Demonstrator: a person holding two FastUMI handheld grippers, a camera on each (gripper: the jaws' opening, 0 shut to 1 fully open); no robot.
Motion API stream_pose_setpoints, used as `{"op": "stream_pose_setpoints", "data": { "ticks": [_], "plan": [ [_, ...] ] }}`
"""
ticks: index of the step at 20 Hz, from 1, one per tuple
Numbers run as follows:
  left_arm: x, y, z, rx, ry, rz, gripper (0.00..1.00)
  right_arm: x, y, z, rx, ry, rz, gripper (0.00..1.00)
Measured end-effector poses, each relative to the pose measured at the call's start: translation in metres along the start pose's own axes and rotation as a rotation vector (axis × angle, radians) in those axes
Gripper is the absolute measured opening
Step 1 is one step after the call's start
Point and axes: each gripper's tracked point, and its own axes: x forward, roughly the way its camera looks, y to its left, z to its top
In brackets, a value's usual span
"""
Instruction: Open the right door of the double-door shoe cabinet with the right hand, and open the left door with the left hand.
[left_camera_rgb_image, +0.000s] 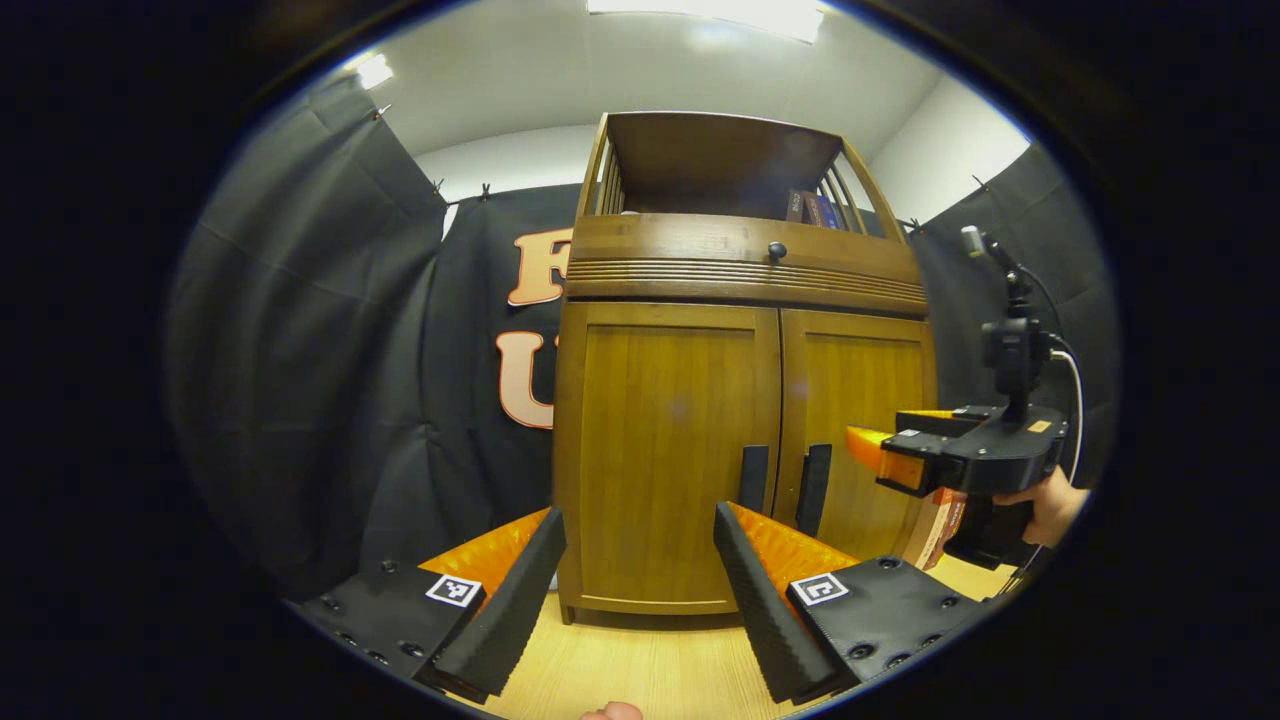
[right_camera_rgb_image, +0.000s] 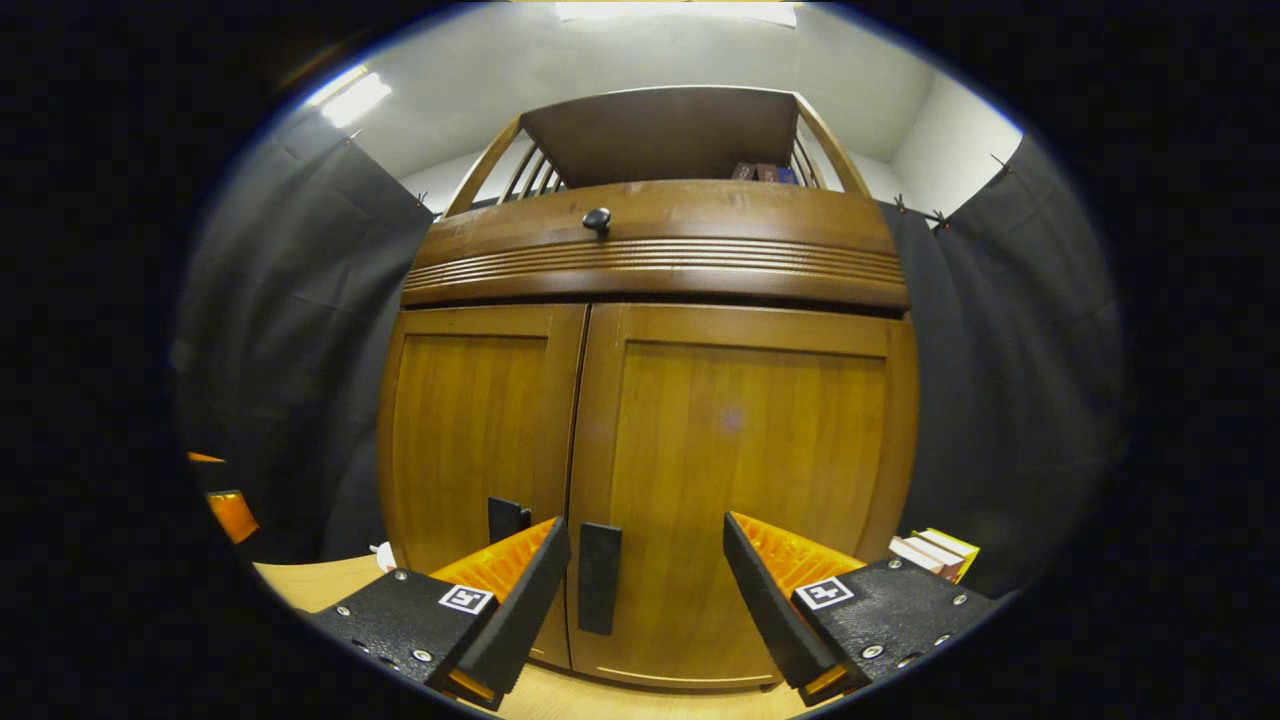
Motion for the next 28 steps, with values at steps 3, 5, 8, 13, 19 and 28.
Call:
{"op": "stream_pose_setpoints", "data": {
  "ticks": [3,5,8,13,19,28],
  "plan": [
    [-0.003,0.003,0.002,0.009,-0.007,0.008,0.94,0.024,0.004,-0.024,-0.004,0.051,-0.011,0.94],
    [-0.003,0.008,0.002,0.011,-0.010,0.018,0.95,0.033,0.006,-0.037,-0.018,0.071,-0.014,0.98],
    [-0.002,0.015,0.001,0.009,-0.008,0.037,0.94,0.042,0.012,-0.047,-0.016,0.070,-0.017,0.98],
    [0.002,0.022,0.002,0.019,-0.012,0.046,0.96,0.055,0.015,-0.058,-0.034,0.084,-0.045,0.89],
    [0.007,0.031,-0.001,0.025,-0.009,0.057,0.99,0.063,0.014,-0.063,0.021,0.097,-0.083,0.71],
    [0.007,0.032,-0.001,0.037,-0.005,0.054,0.94,0.067,0.026,-0.066,0.077,0.088,-0.082,0.33]
  ]
}}
